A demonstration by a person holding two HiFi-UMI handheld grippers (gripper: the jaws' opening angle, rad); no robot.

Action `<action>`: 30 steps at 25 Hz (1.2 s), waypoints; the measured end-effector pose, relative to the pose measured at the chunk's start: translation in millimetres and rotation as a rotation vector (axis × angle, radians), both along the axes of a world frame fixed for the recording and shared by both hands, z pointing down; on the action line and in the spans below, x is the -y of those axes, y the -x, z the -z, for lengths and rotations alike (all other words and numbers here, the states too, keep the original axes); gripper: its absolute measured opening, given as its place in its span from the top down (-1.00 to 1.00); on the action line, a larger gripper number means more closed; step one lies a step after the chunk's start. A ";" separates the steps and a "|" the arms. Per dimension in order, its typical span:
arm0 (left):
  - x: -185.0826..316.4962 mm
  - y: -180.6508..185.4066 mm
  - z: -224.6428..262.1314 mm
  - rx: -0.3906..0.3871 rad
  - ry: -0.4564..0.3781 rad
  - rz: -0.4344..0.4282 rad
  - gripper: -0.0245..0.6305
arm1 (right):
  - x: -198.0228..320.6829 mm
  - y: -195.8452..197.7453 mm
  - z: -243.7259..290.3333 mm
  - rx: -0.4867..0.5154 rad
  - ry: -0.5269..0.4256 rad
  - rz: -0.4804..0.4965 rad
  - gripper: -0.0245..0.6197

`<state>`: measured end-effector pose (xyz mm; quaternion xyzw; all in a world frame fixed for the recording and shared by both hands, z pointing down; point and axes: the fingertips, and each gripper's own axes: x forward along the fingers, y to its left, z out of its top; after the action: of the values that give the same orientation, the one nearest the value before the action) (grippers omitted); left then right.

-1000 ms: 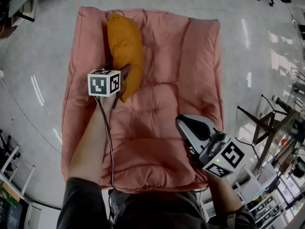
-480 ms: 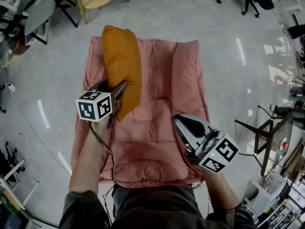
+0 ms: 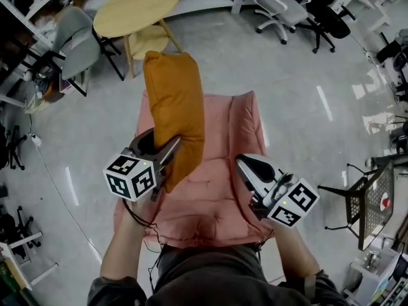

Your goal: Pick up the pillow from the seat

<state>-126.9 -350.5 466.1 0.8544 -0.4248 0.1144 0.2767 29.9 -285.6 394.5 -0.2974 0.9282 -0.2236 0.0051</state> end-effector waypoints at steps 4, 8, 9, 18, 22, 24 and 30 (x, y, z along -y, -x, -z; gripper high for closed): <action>-23.1 -8.7 65.5 -0.031 -0.088 -0.006 0.18 | -12.2 -1.1 47.3 0.024 -0.082 0.008 0.88; -49.1 -15.8 115.2 -0.034 -0.165 -0.022 0.18 | -28.7 -4.6 88.6 0.055 -0.160 0.006 0.88; -55.9 -16.3 125.4 -0.036 -0.181 -0.023 0.18 | -33.0 -5.0 98.4 0.064 -0.177 0.006 0.88; -104.5 -27.7 190.8 -0.037 -0.291 -0.013 0.18 | -65.1 -21.9 153.4 0.118 -0.264 0.019 0.88; -114.1 -24.7 200.3 -0.044 -0.310 -0.003 0.18 | -71.0 -22.0 157.2 0.119 -0.273 0.022 0.88; -116.5 -24.2 202.3 -0.047 -0.310 0.001 0.18 | -72.4 -22.3 159.7 0.118 -0.274 0.022 0.88; -122.9 -34.8 195.5 -0.057 -0.304 -0.007 0.18 | -79.3 -27.4 160.6 0.104 -0.275 0.014 0.88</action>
<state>-92.1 -227.6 270.5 0.8908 -0.4262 0.0254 0.1555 57.3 -206.3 233.9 -0.2755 0.9505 -0.1096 0.0925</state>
